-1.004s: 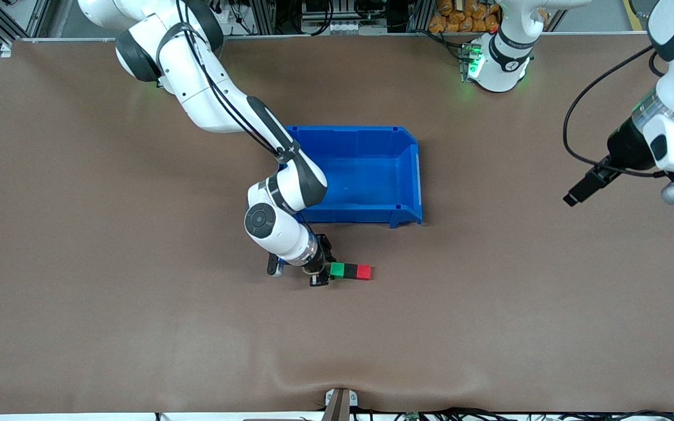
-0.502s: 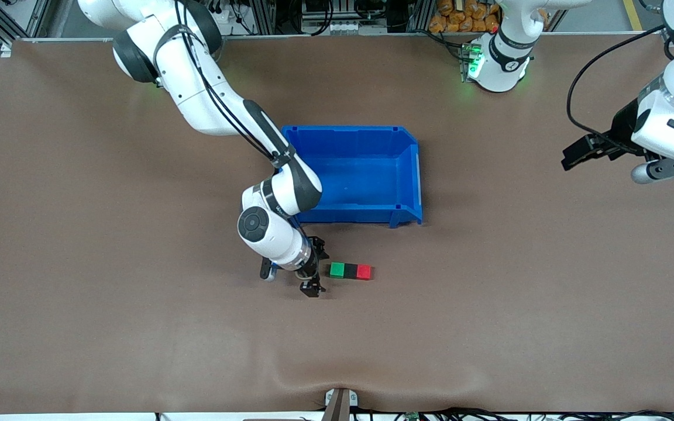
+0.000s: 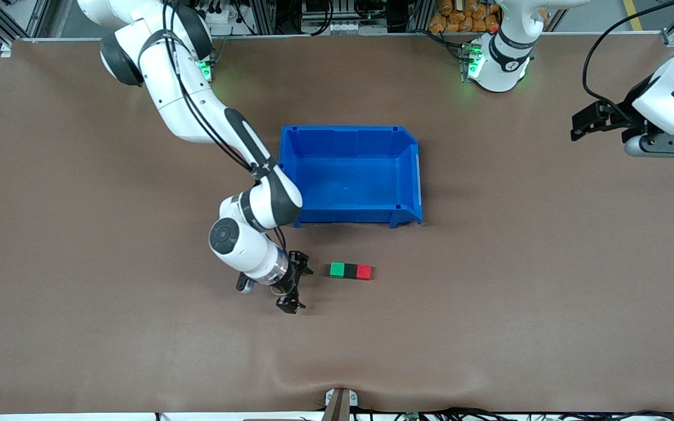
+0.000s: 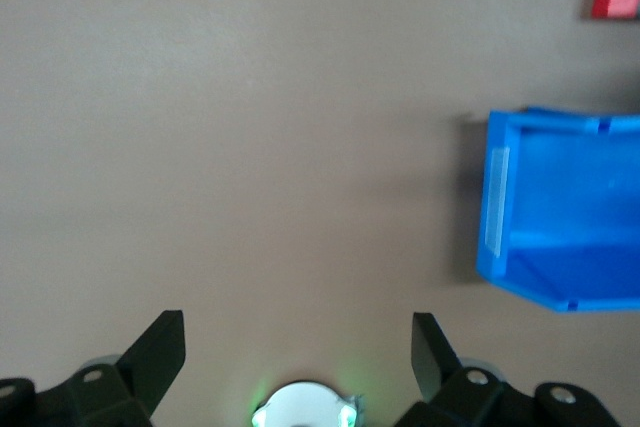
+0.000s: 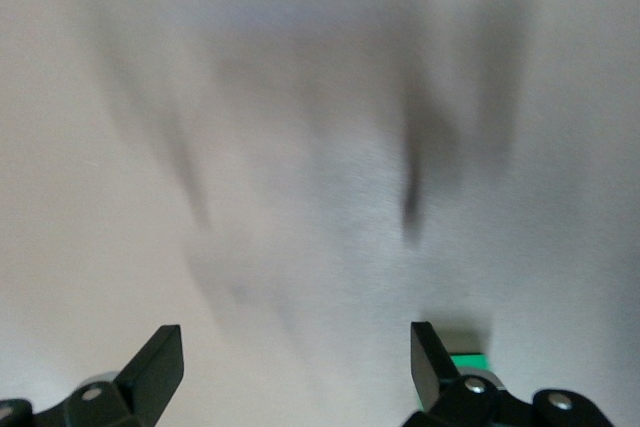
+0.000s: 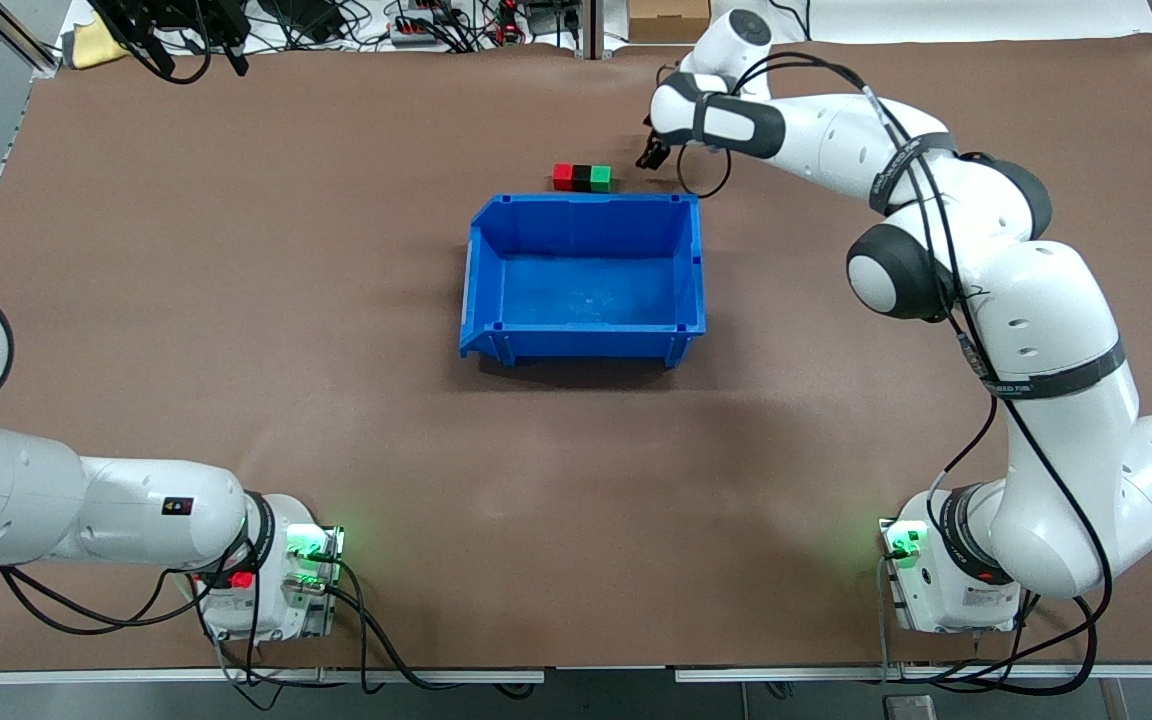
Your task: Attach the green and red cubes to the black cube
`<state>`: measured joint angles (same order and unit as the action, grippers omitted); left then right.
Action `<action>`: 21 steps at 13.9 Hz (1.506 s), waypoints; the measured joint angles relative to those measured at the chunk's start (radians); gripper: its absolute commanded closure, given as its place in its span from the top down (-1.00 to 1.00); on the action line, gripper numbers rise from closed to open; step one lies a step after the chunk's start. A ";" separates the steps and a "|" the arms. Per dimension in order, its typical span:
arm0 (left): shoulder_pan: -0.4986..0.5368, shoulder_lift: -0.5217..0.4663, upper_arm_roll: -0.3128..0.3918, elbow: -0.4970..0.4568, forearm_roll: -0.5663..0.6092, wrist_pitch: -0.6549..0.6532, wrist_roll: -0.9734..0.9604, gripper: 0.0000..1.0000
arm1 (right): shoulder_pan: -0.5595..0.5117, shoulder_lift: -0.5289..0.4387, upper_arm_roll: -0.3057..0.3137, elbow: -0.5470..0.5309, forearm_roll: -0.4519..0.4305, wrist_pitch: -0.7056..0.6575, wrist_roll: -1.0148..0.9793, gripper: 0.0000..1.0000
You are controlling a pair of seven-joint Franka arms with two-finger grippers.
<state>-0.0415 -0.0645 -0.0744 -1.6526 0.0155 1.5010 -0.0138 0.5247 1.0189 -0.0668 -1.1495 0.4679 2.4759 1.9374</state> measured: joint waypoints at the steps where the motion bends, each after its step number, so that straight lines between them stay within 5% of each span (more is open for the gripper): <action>1: -0.001 0.000 -0.003 0.003 0.015 -0.013 0.030 1.00 | -0.012 -0.006 0.000 0.005 0.000 0.000 0.000 1.00; 9: -0.002 0.000 -0.021 0.029 0.056 -0.019 0.069 1.00 | -0.048 -0.076 -0.077 0.012 -0.013 -0.019 -0.011 1.00; 21: -0.003 0.004 -0.024 0.042 0.056 -0.019 0.069 1.00 | -0.201 -0.158 -0.083 0.039 -0.015 -0.300 -0.334 1.00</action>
<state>-0.0443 -0.0602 -0.0983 -1.6111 0.0718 1.4817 0.0552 0.3234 0.8611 -0.1496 -1.1101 0.4525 2.1756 1.6035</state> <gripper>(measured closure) 0.000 0.000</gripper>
